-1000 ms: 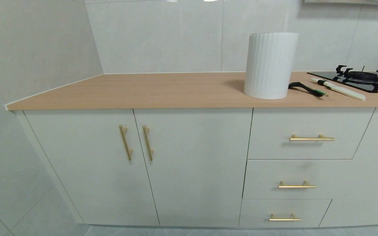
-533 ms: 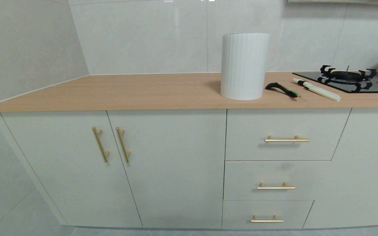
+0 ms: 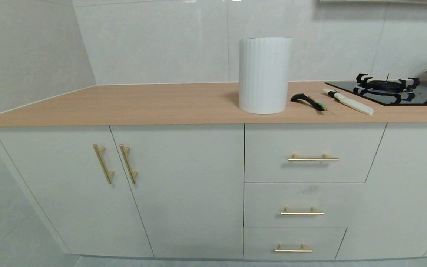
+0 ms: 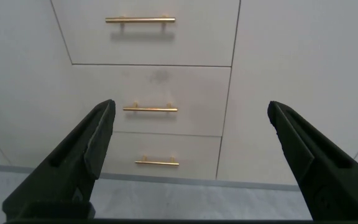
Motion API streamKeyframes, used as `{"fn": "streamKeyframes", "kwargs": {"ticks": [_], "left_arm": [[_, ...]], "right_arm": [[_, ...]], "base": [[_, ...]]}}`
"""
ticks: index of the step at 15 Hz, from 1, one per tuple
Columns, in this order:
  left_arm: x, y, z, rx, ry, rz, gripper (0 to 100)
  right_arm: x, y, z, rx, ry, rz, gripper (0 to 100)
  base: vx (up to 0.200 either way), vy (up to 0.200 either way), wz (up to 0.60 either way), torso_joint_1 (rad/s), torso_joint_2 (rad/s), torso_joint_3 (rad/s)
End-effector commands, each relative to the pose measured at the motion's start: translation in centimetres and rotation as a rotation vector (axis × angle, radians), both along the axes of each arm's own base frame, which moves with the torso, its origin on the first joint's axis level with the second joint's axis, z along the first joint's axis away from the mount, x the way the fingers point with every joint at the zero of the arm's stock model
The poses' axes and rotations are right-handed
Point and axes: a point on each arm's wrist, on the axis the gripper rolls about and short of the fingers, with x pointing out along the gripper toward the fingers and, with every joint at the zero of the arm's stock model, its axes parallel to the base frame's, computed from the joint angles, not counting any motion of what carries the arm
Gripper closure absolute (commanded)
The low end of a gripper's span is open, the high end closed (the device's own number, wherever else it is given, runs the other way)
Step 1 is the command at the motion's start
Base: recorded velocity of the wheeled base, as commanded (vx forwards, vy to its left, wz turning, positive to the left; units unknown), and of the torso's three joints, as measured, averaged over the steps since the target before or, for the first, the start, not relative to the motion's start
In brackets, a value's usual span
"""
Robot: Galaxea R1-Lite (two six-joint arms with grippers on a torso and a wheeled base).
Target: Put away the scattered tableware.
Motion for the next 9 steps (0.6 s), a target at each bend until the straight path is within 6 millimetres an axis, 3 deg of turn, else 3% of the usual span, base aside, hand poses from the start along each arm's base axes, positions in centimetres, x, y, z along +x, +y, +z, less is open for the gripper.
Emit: {"fn": "streamKeyframes", "kwargs": {"ticks": [1, 9], "left_arm": [[0.00, 0.00, 0.00, 0.000, 0.000, 0.001, 0], [0.00, 0.00, 0.00, 0.000, 0.000, 0.001, 0]], "right_arm": [[0.01, 0.00, 0.00, 0.000, 0.002, 0.001, 0], [-0.01, 0.01, 0.05, -0.033, -0.004, 0.001, 0]], "base": [[0.000, 0.000, 0.00, 0.000, 0.00, 0.000], [0.000, 0.000, 0.00, 0.000, 0.00, 0.000]]}}
